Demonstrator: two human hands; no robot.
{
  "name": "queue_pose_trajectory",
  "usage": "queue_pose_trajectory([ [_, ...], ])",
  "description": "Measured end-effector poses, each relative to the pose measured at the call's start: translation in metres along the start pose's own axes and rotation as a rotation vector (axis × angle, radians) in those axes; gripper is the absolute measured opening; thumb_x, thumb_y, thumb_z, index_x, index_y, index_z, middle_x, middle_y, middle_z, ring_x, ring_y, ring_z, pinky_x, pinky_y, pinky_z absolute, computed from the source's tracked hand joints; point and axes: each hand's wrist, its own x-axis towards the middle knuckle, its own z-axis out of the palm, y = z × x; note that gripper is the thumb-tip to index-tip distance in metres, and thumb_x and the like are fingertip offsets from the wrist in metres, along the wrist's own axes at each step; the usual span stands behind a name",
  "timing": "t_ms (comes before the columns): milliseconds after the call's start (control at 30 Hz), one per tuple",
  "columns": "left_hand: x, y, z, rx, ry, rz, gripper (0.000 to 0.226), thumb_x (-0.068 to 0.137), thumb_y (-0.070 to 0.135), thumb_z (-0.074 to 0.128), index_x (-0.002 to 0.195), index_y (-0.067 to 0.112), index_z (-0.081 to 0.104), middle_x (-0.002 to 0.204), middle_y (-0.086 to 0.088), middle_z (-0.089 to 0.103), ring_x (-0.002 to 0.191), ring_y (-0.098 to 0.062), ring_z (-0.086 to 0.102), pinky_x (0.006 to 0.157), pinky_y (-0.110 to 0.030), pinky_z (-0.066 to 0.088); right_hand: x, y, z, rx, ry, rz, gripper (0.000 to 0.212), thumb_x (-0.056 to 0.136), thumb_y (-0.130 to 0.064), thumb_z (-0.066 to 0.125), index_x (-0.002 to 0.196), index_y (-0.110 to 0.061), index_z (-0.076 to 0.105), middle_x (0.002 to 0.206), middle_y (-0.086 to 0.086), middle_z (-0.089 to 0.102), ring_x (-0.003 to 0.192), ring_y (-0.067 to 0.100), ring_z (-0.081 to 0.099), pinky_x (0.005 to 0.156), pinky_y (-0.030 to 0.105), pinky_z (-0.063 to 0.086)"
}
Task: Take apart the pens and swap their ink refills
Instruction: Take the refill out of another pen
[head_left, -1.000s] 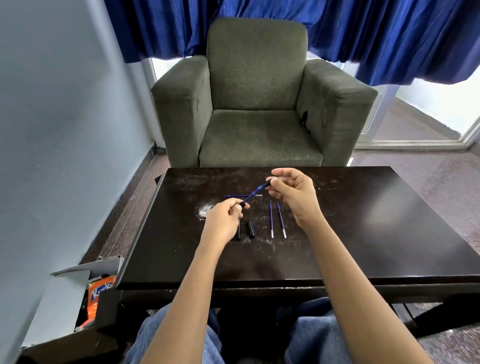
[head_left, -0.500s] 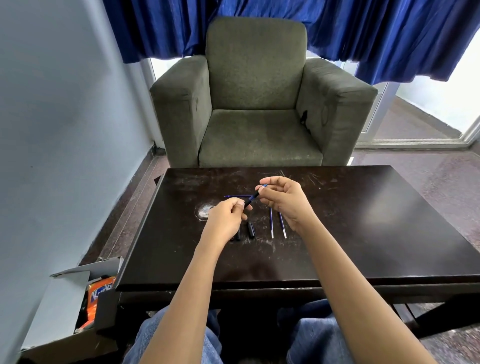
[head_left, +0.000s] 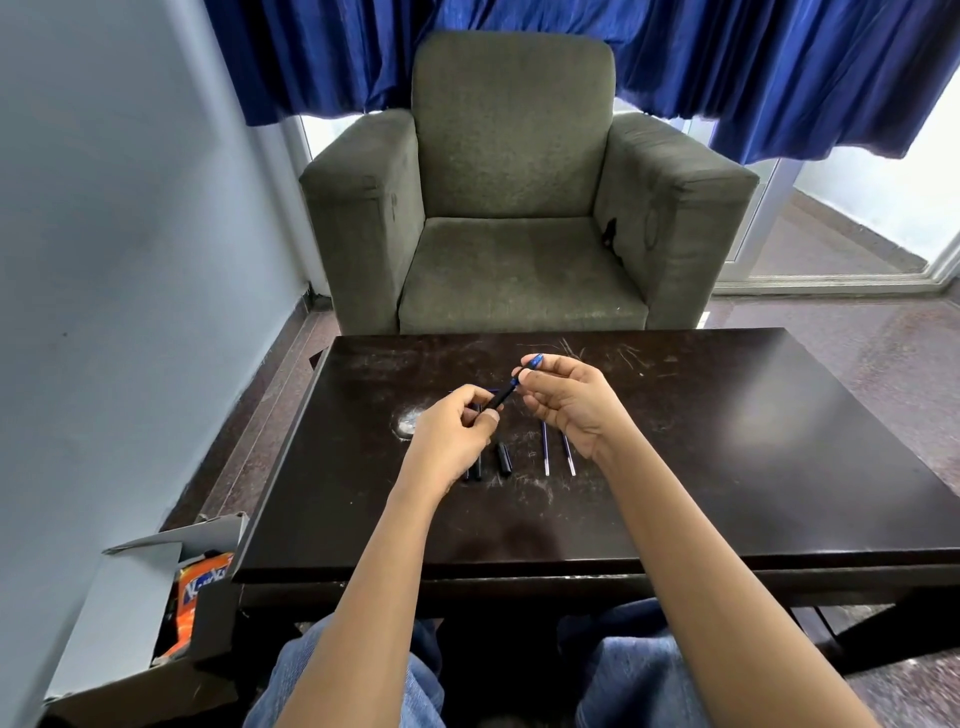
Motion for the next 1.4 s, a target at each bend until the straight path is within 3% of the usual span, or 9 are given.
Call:
queue_pose_trajectory([
  [133,0.0016,0.0011,0.0015,-0.007,-0.001,-0.012,0.021,0.098,0.031,0.049,0.112,0.023,0.061,0.096,0.003,0.065,0.078,-0.008,0.058,0.069,-0.02,0.047,0.0001,0.0018,0.0013,-0.003,0.007,0.007,0.014,0.083,0.001,0.068,0.089,-0.011,0.066,0.088,0.007,0.068,0.075,0.012,0.062,0.066,0.018,0.055],
  [233,0.0009,0.0047,0.0019,0.0,0.022,-0.021,0.032,0.103,0.029,0.034,0.103,0.02,0.065,0.092,0.008,0.064,0.074,-0.003,0.053,0.07,-0.019,0.043,-0.0005,0.0013,0.0017,-0.001,0.012,0.003,0.012,0.083,0.0,0.069,0.088,-0.01,0.065,0.085,0.007,0.067,0.073,0.012,0.062,0.065,0.017,0.055],
  [433,0.0,0.0,-0.0004,0.05,0.067,0.047,0.013,0.095,0.025,0.054,0.104,0.021,0.063,0.084,0.004,0.063,0.079,-0.012,0.061,0.062,-0.014,0.043,-0.0007,0.002,0.0021,-0.02,0.001,0.003,0.012,0.082,-0.001,0.069,0.087,-0.011,0.065,0.086,0.007,0.065,0.074,0.013,0.06,0.065,0.017,0.055],
  [633,0.0029,0.0031,0.0016,0.129,0.067,0.043,0.032,0.1,0.032,0.042,0.102,0.019,0.071,0.081,-0.006,0.063,0.064,-0.011,0.049,0.055,-0.019,0.035,0.0018,0.0001,0.0027,-0.021,-0.017,-0.004,0.011,0.082,-0.003,0.07,0.084,-0.011,0.064,0.08,0.004,0.065,0.068,0.009,0.062,0.063,0.018,0.053],
  [767,0.0039,0.0022,-0.001,0.104,0.147,0.115,0.014,0.089,0.026,0.064,0.1,0.018,0.062,0.084,0.008,0.061,0.072,0.0,0.053,0.061,-0.008,0.038,0.0035,-0.0004,0.0028,-0.032,-0.034,-0.009,0.011,0.081,-0.007,0.072,0.081,-0.012,0.063,0.077,0.003,0.065,0.065,0.007,0.063,0.064,0.019,0.053],
  [933,0.0049,0.0064,0.001,0.1,0.09,0.02,0.038,0.1,0.039,0.038,0.098,0.017,0.068,0.082,0.002,0.064,0.074,-0.01,0.06,0.065,-0.019,0.042,0.0056,0.0001,0.0032,-0.045,-0.033,-0.016,0.013,0.081,-0.008,0.072,0.079,-0.014,0.061,0.076,0.002,0.065,0.063,0.006,0.062,0.062,0.018,0.052],
  [1133,0.0051,0.0046,-0.0011,0.107,0.124,0.078,0.018,0.095,0.032,0.054,0.1,0.019,0.065,0.079,0.007,0.064,0.061,0.0,0.06,0.053,-0.006,0.043,0.0047,0.0002,0.003,-0.046,-0.03,-0.009,0.012,0.082,-0.007,0.072,0.078,-0.014,0.063,0.071,-0.001,0.066,0.062,0.005,0.063,0.063,0.019,0.052],
  [1300,0.0043,0.0071,-0.0004,0.121,0.089,0.041,0.036,0.1,0.039,0.04,0.099,0.017,0.069,0.078,-0.001,0.063,0.068,-0.013,0.055,0.068,-0.03,0.046,0.0055,0.0005,0.0031,-0.06,-0.038,0.005,0.013,0.081,-0.012,0.074,0.079,-0.014,0.061,0.071,-0.002,0.066,0.064,0.006,0.063,0.063,0.019,0.052],
  [1400,0.0045,0.0052,-0.0017,0.099,0.141,0.097,0.018,0.095,0.029,0.054,0.1,0.019,0.069,0.078,0.009,0.061,0.071,-0.008,0.057,0.065,-0.018,0.044,0.0051,0.001,0.0043,-0.065,-0.043,0.015,0.018,0.081,-0.015,0.074,0.075,-0.016,0.058,0.067,-0.003,0.064,0.059,0.005,0.06,0.06,0.018,0.051],
])
